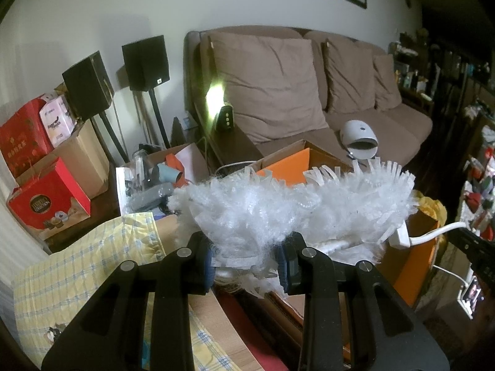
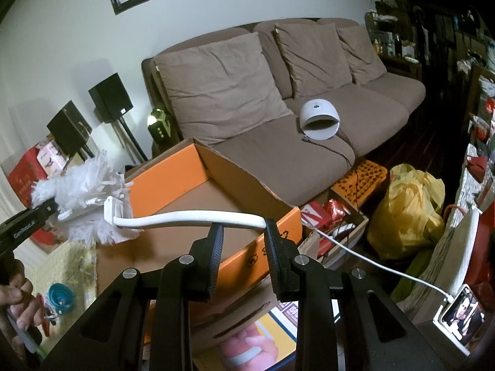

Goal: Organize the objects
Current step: 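Lower the white feather duster with both grippers into the orange box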

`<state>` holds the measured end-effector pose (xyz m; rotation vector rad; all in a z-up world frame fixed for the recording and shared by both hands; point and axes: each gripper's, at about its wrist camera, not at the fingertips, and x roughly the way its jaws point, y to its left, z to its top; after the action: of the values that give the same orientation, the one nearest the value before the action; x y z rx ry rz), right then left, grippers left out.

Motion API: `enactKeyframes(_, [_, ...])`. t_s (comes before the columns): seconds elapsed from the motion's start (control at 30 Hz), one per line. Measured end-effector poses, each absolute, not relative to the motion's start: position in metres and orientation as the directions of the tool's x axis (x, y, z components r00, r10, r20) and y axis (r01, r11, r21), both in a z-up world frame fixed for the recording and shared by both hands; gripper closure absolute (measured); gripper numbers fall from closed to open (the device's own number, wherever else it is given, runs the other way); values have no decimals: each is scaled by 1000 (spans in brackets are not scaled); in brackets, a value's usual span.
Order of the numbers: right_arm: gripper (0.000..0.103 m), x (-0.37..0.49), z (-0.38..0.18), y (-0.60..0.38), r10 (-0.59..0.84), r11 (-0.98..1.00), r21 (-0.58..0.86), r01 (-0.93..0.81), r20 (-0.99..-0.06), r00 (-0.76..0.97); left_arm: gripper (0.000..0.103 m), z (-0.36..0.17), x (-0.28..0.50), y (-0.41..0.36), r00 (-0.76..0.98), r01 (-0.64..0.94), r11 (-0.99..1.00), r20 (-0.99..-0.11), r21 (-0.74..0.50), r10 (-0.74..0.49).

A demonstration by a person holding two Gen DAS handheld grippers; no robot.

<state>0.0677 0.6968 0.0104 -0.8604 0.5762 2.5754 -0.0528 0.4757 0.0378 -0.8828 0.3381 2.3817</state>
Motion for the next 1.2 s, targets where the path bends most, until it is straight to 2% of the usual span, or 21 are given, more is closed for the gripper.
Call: enactKeyframes(1.2, [77, 60, -6, 699, 235, -844, 236, -481, -643, -729, 74, 18, -56, 486, -600, -597, -801, -692, 53, 401])
